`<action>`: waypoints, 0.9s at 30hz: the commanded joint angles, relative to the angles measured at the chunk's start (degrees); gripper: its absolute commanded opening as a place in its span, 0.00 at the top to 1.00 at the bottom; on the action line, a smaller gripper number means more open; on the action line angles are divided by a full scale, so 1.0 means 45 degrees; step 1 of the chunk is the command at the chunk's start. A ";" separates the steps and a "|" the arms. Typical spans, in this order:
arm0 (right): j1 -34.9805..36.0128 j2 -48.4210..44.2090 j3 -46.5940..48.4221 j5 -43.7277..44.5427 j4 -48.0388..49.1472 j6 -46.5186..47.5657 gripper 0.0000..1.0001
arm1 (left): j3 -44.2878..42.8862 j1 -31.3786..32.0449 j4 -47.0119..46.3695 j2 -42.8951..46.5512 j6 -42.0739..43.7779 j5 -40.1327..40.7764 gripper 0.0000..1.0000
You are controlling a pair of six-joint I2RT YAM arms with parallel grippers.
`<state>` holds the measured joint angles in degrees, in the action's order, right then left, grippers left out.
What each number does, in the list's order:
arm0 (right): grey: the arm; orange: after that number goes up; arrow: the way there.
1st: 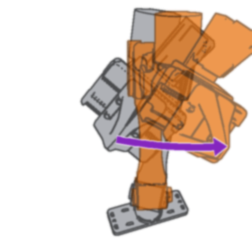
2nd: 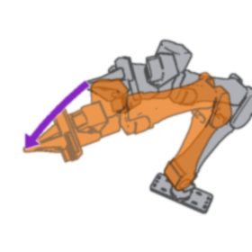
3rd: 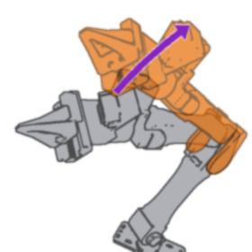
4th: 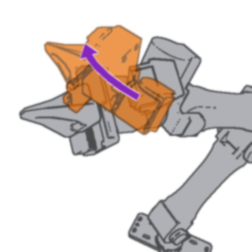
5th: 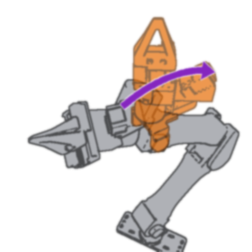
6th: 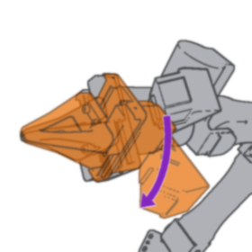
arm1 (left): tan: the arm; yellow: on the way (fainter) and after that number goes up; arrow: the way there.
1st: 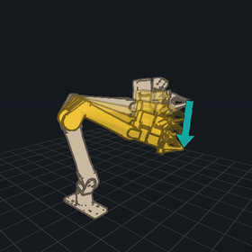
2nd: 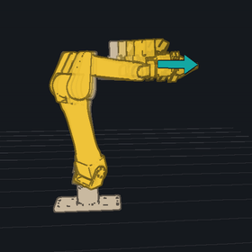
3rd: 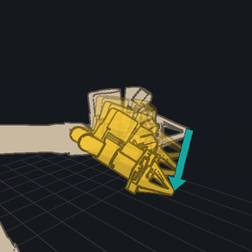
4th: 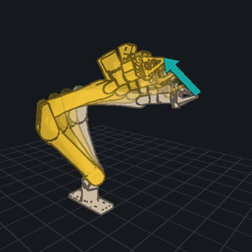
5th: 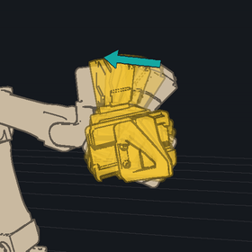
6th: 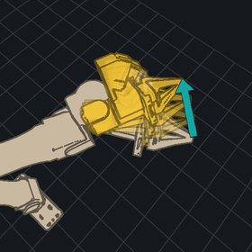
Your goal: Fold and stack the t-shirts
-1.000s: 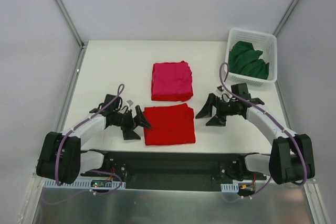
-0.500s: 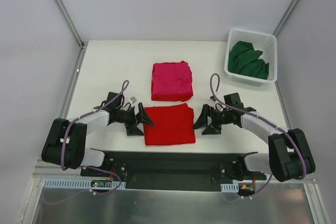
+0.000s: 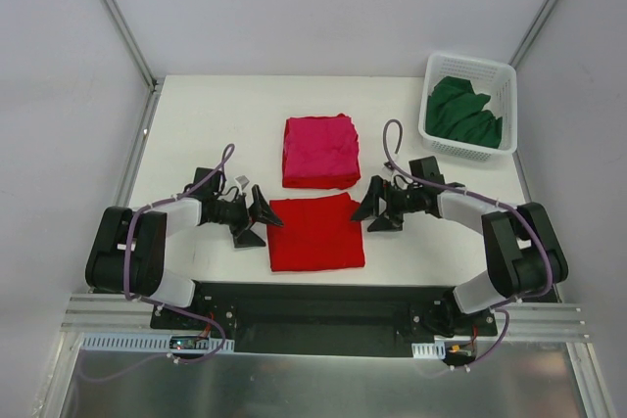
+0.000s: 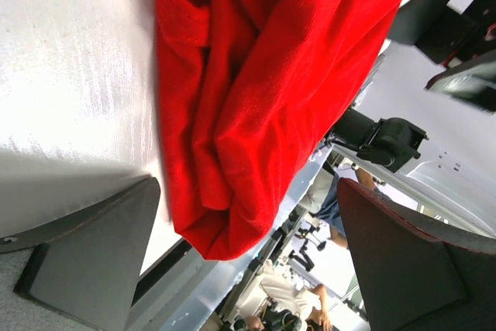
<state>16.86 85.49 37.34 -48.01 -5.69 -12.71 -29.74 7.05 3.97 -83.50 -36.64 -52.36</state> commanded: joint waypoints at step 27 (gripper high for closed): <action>0.0529 0.0592 -0.2243 -0.0680 0.4761 -0.1687 0.04 | 0.0280 0.0601 -0.0686 -0.0700 0.0116 -0.0240 0.01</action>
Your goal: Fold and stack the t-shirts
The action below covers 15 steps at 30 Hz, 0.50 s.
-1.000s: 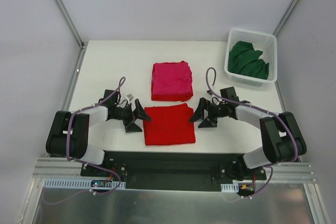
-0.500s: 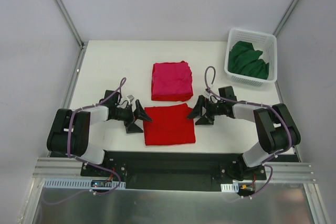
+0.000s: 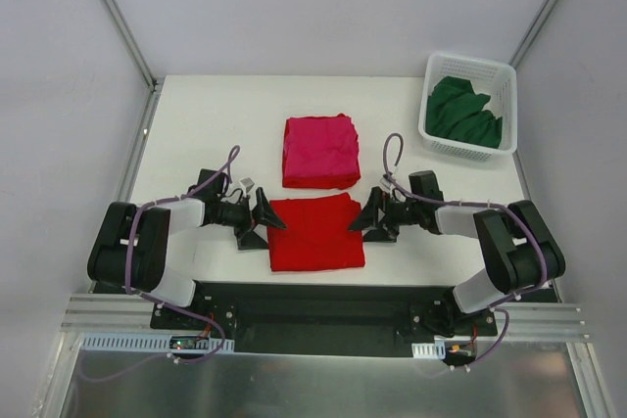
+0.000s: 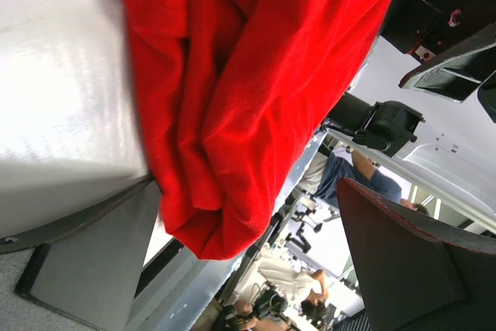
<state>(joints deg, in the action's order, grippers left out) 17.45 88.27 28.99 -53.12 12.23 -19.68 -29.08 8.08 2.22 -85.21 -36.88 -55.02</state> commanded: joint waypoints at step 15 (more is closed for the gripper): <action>0.0750 0.0151 -0.0408 0.1178 0.1189 -0.0333 0.03 | 0.0193 0.0471 -0.0395 -0.0342 0.0110 0.0431 0.12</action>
<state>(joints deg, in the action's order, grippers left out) 20.43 88.55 28.25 -52.23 16.51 -22.17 -29.08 9.45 0.89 -86.11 -37.95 -55.29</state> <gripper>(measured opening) 0.964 0.922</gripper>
